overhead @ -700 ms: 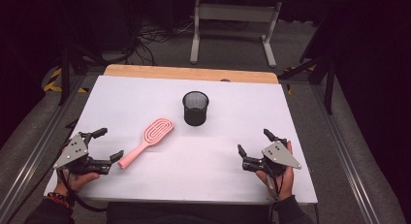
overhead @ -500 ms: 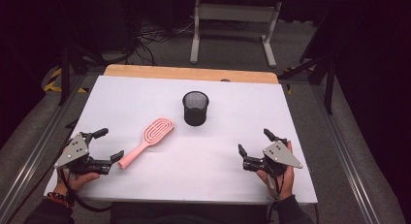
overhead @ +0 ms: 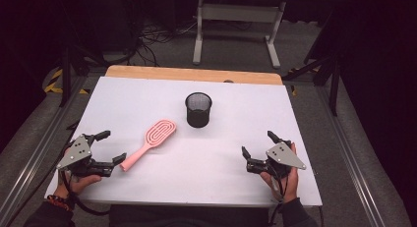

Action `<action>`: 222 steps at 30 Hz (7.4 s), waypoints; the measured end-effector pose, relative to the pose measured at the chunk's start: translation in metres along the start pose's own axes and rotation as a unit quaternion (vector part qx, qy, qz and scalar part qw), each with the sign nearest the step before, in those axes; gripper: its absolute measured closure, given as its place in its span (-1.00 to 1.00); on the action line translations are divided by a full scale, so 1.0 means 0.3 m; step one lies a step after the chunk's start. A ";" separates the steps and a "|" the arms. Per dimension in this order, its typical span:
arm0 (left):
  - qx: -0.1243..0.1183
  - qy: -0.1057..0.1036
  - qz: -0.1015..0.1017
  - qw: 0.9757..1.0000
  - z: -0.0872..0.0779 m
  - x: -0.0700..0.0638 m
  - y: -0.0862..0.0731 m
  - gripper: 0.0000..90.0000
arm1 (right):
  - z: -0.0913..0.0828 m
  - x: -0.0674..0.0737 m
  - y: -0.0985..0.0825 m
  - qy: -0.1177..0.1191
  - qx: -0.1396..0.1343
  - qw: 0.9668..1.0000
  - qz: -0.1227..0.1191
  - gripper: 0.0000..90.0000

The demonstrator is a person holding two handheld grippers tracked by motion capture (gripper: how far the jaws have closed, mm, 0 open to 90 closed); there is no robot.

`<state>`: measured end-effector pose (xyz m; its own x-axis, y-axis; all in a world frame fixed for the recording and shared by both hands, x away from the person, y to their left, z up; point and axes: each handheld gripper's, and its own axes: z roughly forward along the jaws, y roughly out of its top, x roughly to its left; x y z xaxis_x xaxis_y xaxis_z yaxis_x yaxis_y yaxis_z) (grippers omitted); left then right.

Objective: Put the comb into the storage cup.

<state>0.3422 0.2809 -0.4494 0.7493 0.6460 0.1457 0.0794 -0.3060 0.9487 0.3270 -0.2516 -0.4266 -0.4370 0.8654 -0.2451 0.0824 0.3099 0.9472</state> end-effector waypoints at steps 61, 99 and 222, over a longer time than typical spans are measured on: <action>0.388 -0.056 -0.078 0.917 0.377 -0.007 0.127 -0.74 | 0.056 -0.005 -0.031 0.047 0.052 0.997 0.014 -0.89; 0.435 -0.055 -0.030 0.898 0.440 -0.007 0.146 0.53 | 0.073 -0.029 -0.052 0.069 0.077 0.994 0.045 -0.84; -0.010 0.038 0.020 0.999 0.396 -0.272 0.156 0.55 | 0.215 0.278 0.274 0.146 -0.060 0.987 0.039 -0.84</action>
<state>0.3629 0.1307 -0.4502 0.7000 0.6843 0.2041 0.0357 -0.3190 0.9471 0.3550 -0.1286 -0.3825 -0.6742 0.7291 -0.1177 0.0267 0.1834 0.9827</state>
